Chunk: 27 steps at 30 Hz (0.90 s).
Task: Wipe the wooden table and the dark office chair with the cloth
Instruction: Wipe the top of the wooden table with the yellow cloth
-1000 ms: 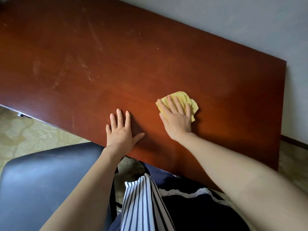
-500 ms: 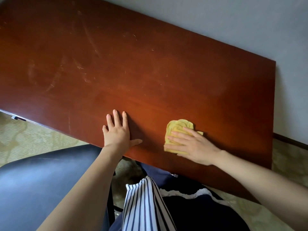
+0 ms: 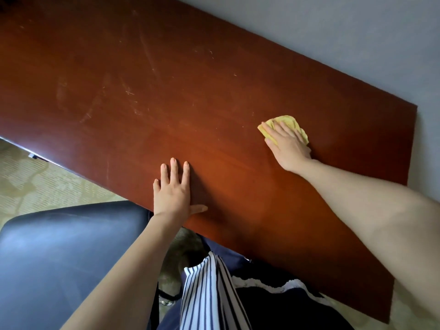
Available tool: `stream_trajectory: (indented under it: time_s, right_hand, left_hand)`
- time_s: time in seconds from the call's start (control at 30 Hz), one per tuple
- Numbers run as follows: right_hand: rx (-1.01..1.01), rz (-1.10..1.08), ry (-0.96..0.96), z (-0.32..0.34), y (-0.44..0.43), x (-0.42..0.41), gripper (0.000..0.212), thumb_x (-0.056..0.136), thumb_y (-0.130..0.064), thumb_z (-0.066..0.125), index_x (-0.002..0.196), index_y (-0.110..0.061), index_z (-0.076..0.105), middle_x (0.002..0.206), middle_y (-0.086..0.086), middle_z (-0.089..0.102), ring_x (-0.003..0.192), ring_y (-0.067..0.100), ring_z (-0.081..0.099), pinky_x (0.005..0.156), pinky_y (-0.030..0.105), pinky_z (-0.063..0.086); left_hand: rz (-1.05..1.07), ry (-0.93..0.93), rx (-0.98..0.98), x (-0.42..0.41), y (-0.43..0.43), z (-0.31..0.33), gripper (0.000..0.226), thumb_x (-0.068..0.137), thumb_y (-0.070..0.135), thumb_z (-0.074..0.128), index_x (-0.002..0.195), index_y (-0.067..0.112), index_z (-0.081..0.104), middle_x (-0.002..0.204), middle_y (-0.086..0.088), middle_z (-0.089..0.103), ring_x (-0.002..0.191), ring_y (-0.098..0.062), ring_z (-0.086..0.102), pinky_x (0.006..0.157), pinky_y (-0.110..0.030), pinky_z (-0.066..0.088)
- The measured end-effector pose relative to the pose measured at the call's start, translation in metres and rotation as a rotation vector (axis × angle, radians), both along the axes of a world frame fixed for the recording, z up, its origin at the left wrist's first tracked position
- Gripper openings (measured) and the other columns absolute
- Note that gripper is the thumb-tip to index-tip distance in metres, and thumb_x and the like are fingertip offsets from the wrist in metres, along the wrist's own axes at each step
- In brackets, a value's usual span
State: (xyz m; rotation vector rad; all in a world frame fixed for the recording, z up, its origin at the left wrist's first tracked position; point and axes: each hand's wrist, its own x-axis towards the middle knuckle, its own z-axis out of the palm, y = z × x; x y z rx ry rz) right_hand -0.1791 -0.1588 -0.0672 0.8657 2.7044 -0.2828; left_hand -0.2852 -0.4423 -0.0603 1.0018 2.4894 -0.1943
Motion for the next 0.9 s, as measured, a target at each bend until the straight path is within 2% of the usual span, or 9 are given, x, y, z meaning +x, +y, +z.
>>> stream_trajectory:
  time_s: [0.17, 0.37, 0.5, 0.63, 0.77, 0.83, 0.9]
  right_hand:
    - [-0.001, -0.164, -0.007, -0.005, -0.021, -0.063, 0.049, 0.103, -0.042, 0.017, 0.151, -0.039, 0.008, 0.161, -0.008, 0.005, 0.148, 0.018, 0.0, 0.118, 0.047, 0.001]
    - [0.015, 0.125, 0.043, -0.013, -0.082, -0.085, 0.05, 0.102, -0.045, 0.019, 0.15, -0.041, 0.008, 0.16, -0.007, 0.011, 0.148, 0.018, 0.003, 0.117, 0.049, 0.001]
    - [0.092, 0.336, 0.086, -0.019, -0.117, -0.049, 0.05, 0.101, -0.047, 0.023, 0.15, -0.041, 0.015, 0.157, -0.008, 0.023, 0.147, 0.018, 0.012, 0.116, 0.045, 0.002]
    - [0.098, 0.476, 0.056, -0.018, -0.127, 0.005, 0.051, 0.1, -0.046, 0.019, 0.15, -0.037, 0.021, 0.153, -0.005, 0.035, 0.145, 0.019, 0.022, 0.116, 0.046, 0.008]
    - [0.096, 0.59, 0.055, -0.017, -0.12, 0.061, 0.051, 0.099, -0.043, 0.027, 0.149, -0.034, 0.025, 0.153, -0.004, 0.035, 0.144, 0.019, 0.025, 0.116, 0.047, 0.016]
    - [0.096, 0.627, 0.053, -0.013, -0.105, 0.082, 0.05, 0.099, -0.041, 0.031, 0.149, -0.033, 0.028, 0.152, -0.004, 0.036, 0.143, 0.018, 0.028, 0.114, 0.046, 0.02]
    - [0.085, 0.561, 0.018, -0.007, -0.089, 0.096, 0.05, 0.099, -0.042, 0.029, 0.148, -0.034, 0.028, 0.151, -0.005, 0.037, 0.142, 0.016, 0.029, 0.114, 0.044, 0.02]
  left_hand:
    - [0.033, -0.025, -0.006, 0.001, 0.0, -0.001, 0.12, 0.071, 0.07, 0.061, 0.15, 0.017, -0.013, 0.157, -0.012, -0.015, 0.145, -0.034, -0.006, 0.114, -0.046, 0.016]
    - [0.044, -0.041, -0.01, 0.0, 0.0, -0.001, 0.121, 0.071, 0.07, 0.062, 0.149, 0.018, -0.013, 0.157, -0.012, -0.016, 0.145, -0.034, -0.008, 0.115, -0.046, 0.014]
    - [0.038, -0.033, -0.013, -0.001, -0.001, 0.0, 0.119, 0.072, 0.07, 0.06, 0.149, 0.017, -0.013, 0.157, -0.012, -0.016, 0.145, -0.034, -0.008, 0.115, -0.046, 0.014]
    - [0.026, -0.025, -0.008, -0.002, -0.004, 0.0, 0.118, 0.072, 0.071, 0.059, 0.15, 0.017, -0.012, 0.157, -0.013, -0.014, 0.145, -0.035, -0.006, 0.114, -0.046, 0.016]
    - [0.001, 0.0, 0.007, -0.002, -0.005, 0.001, 0.119, 0.071, 0.073, 0.058, 0.15, 0.017, -0.01, 0.157, -0.012, -0.011, 0.144, -0.034, -0.003, 0.113, -0.045, 0.019]
    - [-0.002, 0.01, 0.007, -0.003, -0.005, 0.002, 0.119, 0.07, 0.074, 0.058, 0.15, 0.017, -0.01, 0.157, -0.012, -0.01, 0.144, -0.034, -0.002, 0.113, -0.045, 0.02]
    - [-0.003, 0.009, 0.003, -0.002, -0.005, 0.002, 0.119, 0.07, 0.074, 0.057, 0.15, 0.018, -0.01, 0.157, -0.011, -0.01, 0.144, -0.034, -0.002, 0.112, -0.045, 0.021]
